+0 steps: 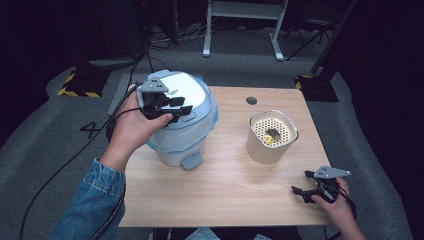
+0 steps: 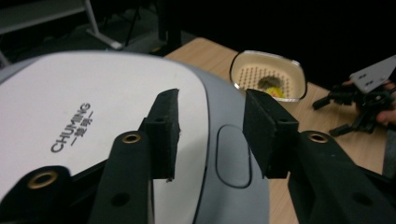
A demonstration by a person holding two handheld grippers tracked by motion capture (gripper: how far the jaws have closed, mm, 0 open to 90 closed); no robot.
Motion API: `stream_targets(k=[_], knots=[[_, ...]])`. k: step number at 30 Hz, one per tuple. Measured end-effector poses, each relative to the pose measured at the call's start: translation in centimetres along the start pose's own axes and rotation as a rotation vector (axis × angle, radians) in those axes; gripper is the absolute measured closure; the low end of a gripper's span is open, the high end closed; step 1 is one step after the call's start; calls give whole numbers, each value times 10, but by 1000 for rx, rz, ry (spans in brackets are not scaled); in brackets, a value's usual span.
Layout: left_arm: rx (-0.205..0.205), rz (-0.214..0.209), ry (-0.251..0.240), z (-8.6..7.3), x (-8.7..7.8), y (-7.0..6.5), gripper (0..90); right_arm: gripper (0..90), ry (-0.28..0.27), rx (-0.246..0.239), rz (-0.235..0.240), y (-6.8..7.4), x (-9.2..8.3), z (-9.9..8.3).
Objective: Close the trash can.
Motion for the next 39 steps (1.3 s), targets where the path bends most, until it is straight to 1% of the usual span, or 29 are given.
stream_targets(k=[1,2,3,4,7,8,9,12,14,15,16,17,19,20,21,22,23,24,25,26,27,28,30,32,33,38,39], knots=[[-1,-17,-43,2,-6,-3,508,116,-1,0,1,0,0,0],[-1,-17,-43,2,-6,-3,477,116,-1,0,1,0,0,0],[3,-19,-62,2,-9,-5,477,116,0,0,0,0,0,0],[14,-17,-69,2,-13,-6,458,116,-1,0,1,0,0,0],[46,1,-63,-4,-24,-13,417,116,-1,0,1,0,0,0],[40,4,-47,-9,-29,-18,420,116,-1,0,1,0,0,0],[40,4,-47,-9,-29,-18,419,116,-1,0,1,0,0,0],[43,8,-42,-20,-37,-28,414,116,-1,0,1,0,0,0],[53,28,-38,-28,-40,-31,393,116,0,0,0,0,0,0],[66,53,-22,-40,-43,-34,393,116,-1,0,0,0,0,0],[59,49,-15,-46,-44,-35,392,116,-1,0,1,0,0,0],[59,49,-15,-46,-44,-35,387,116,-1,0,1,0,0,0],[33,42,-4,-63,-46,-37,403,116,0,-1,0,0,0,0],[33,42,-4,-63,-46,-37,403,116,-1,0,0,0,0,0],[15,43,-11,-74,-46,-37,405,116,-1,0,0,0,0,0],[10,42,-11,-80,-45,-38,408,116,-1,0,0,0,0,0],[10,42,-11,-80,-45,-38,409,116,-1,0,0,0,0,0],[-1,35,-19,-88,-43,-39,409,116,-1,0,1,0,0,0],[-12,24,-15,-100,-41,-41,408,116,-1,0,0,0,0,0],[-12,24,-15,-100,-41,-41,408,116,-1,0,0,0,0,0],[-20,20,-12,-111,-37,-42,407,116,-1,0,1,0,0,0],[-20,20,-12,-111,-37,-42,407,116,-1,0,1,0,0,0],[-23,26,-4,-120,-35,-42,408,116,-1,0,0,0,0,0],[-36,31,5,-129,-31,-43,412,116,0,0,0,0,0,0],[-34,39,11,-135,-29,-43,412,116,-1,0,0,0,0,0],[-49,34,17,-149,-24,-45,409,116,-1,0,0,0,0,0],[-57,30,23,-156,-22,-46,408,116,0,0,0,0,0,0]])
Point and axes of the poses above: each handheld gripper's, and its own axes: x roughly forward along the jaws, z roughly out of its top, y roughly to its left, the point moved 5 cm from there along x, roughly forward along the jaws, and after that the axes turned 9 degrees about -x, right-handed, at the moved point
